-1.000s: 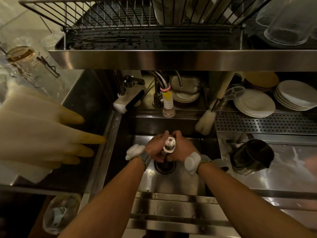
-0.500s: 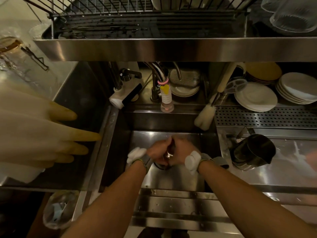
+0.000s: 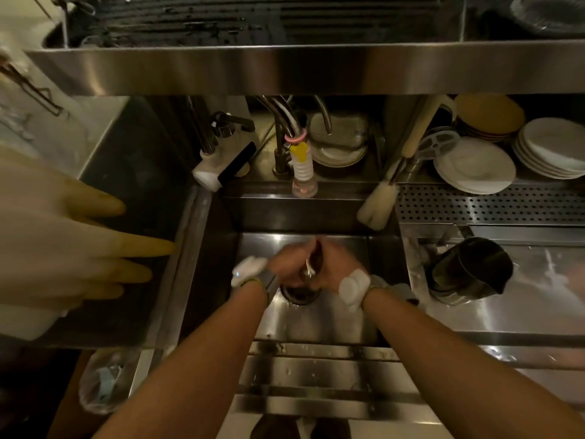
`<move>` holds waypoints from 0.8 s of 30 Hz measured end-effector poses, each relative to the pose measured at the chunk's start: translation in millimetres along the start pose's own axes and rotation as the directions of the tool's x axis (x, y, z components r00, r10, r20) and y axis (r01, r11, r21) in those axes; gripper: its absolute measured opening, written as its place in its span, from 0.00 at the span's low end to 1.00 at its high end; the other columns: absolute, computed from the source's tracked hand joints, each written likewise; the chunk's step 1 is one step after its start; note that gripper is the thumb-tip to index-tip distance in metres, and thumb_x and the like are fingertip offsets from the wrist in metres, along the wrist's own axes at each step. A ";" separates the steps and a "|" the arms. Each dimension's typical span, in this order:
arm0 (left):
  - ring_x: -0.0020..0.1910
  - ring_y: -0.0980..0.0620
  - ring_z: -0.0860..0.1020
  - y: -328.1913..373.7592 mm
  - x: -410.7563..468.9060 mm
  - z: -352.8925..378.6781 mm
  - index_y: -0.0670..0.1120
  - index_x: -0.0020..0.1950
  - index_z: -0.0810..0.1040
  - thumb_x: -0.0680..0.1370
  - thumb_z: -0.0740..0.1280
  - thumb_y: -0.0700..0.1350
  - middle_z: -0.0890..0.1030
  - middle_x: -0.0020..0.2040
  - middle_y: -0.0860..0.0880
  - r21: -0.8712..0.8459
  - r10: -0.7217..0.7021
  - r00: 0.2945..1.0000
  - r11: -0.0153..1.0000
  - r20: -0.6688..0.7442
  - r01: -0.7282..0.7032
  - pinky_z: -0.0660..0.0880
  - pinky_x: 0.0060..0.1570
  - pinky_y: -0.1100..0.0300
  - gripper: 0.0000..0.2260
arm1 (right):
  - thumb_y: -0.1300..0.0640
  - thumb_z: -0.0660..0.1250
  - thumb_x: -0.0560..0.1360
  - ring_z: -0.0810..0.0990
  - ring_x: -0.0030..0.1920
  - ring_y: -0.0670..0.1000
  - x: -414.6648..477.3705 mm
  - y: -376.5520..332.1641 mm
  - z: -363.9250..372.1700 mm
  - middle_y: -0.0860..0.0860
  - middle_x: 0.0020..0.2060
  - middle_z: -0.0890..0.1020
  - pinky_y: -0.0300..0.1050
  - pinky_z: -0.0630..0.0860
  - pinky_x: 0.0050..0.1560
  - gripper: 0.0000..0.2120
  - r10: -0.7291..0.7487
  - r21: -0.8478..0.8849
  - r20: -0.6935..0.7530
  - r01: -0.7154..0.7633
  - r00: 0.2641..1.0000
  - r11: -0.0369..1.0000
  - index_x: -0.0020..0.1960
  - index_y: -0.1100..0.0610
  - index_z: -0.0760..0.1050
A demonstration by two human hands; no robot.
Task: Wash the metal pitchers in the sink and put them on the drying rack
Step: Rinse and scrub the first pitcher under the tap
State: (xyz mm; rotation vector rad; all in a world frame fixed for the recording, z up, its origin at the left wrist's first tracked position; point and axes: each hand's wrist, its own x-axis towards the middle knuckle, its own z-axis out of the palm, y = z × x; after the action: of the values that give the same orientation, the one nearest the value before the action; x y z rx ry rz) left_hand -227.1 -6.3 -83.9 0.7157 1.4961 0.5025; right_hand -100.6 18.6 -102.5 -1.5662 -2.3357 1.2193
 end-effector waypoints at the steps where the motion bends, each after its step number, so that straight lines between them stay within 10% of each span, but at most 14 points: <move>1: 0.54 0.40 0.79 13.4 3.4 -3.8 0.39 0.66 0.72 0.81 0.55 0.53 0.74 0.65 0.34 0.004 0.117 0.989 0.993 -0.085 -0.117 0.77 0.47 0.55 0.21 | 0.57 0.79 0.59 0.75 0.61 0.58 6.8 -7.1 -8.2 0.57 0.64 0.73 0.45 0.71 0.59 0.42 -0.007 0.030 -0.072 0.009 0.997 1.000 0.69 0.57 0.64; 5: 0.61 0.46 0.76 20.2 5.1 -1.7 0.49 0.67 0.71 0.80 0.56 0.57 0.76 0.65 0.44 0.054 0.284 0.911 0.958 -0.300 -0.281 0.73 0.62 0.50 0.20 | 0.56 0.78 0.60 0.76 0.57 0.60 15.1 -17.6 -14.7 0.55 0.65 0.67 0.53 0.74 0.54 0.42 -0.047 -0.130 -0.276 0.011 0.960 0.991 0.69 0.51 0.60; 9: 0.51 0.37 0.81 -12.9 -5.8 2.5 0.42 0.62 0.73 0.75 0.48 0.69 0.80 0.58 0.38 0.029 -0.224 0.972 0.974 -0.066 0.227 0.78 0.51 0.46 0.34 | 0.50 0.78 0.55 0.80 0.54 0.56 -0.5 -0.6 5.2 0.53 0.55 0.79 0.43 0.75 0.50 0.37 -0.019 -0.192 0.131 0.044 0.991 0.980 0.61 0.53 0.70; 15: 0.59 0.45 0.77 12.4 8.5 -2.8 0.50 0.61 0.76 0.77 0.53 0.64 0.79 0.61 0.46 0.009 0.233 0.914 0.970 -0.332 -0.244 0.72 0.63 0.46 0.25 | 0.56 0.79 0.58 0.76 0.58 0.61 19.4 -8.4 -1.2 0.55 0.65 0.67 0.54 0.75 0.56 0.45 -0.026 -0.081 -0.252 0.006 0.967 0.997 0.69 0.50 0.58; 20: 0.52 0.38 0.81 -7.0 3.4 -3.0 0.45 0.64 0.72 0.75 0.50 0.69 0.79 0.58 0.41 0.091 -0.150 0.987 0.984 -0.049 0.154 0.79 0.51 0.46 0.33 | 0.50 0.78 0.55 0.81 0.51 0.55 13.8 2.1 1.9 0.53 0.52 0.81 0.43 0.76 0.49 0.35 -0.029 -0.215 0.147 0.061 0.989 0.975 0.60 0.56 0.72; 24: 0.43 0.48 0.80 14.8 4.2 1.2 0.52 0.54 0.77 0.77 0.50 0.67 0.81 0.51 0.47 0.102 0.079 0.968 0.993 -0.239 -0.056 0.76 0.40 0.60 0.25 | 0.54 0.78 0.58 0.78 0.54 0.60 13.7 2.2 -4.2 0.56 0.59 0.74 0.50 0.75 0.51 0.40 -0.029 -0.134 -0.107 0.015 0.994 0.991 0.65 0.54 0.63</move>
State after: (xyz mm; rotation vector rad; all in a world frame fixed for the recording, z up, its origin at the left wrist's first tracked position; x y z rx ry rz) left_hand -223.9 6.9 -76.6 0.8036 1.7379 0.5911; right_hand -103.6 32.4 -105.9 -1.5970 -2.4019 0.9663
